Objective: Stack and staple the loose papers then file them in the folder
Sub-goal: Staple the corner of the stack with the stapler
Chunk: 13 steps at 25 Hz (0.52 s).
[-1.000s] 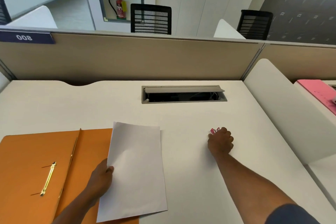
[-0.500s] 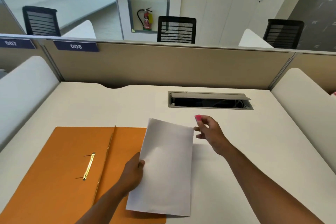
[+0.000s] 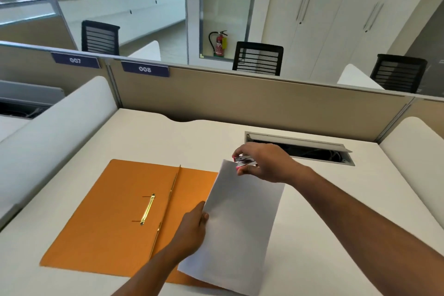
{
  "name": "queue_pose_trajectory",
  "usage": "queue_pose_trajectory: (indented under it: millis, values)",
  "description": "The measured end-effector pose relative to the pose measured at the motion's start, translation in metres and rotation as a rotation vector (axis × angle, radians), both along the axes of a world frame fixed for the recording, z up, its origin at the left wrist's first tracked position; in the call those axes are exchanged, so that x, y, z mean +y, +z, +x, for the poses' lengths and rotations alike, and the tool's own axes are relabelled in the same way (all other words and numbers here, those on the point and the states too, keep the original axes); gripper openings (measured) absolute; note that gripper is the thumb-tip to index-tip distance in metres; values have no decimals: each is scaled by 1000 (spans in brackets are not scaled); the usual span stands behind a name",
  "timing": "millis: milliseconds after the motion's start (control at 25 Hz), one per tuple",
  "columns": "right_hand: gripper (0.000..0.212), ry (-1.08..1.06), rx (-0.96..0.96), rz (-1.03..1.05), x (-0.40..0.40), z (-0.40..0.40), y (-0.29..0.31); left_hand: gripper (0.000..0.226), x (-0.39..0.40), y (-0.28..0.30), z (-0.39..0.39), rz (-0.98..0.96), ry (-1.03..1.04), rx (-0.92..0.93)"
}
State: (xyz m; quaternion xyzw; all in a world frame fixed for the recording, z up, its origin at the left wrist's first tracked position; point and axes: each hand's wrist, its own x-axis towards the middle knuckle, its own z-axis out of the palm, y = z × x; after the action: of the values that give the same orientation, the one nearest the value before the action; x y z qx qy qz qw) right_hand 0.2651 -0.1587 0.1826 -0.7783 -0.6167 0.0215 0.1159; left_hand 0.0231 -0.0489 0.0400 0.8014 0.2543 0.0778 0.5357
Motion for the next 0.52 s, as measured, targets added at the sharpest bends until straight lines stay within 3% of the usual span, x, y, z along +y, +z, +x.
queue_pose_trajectory:
  millis: [200, 520]
  values:
    - [44, 187, -137, -84, 15, -9, 17, 33, 3, 5, -11, 16, -15, 6]
    - [44, 186, -165, -76, 20, -15, 25, 33, 2, 7, -16, 30, -38, -10]
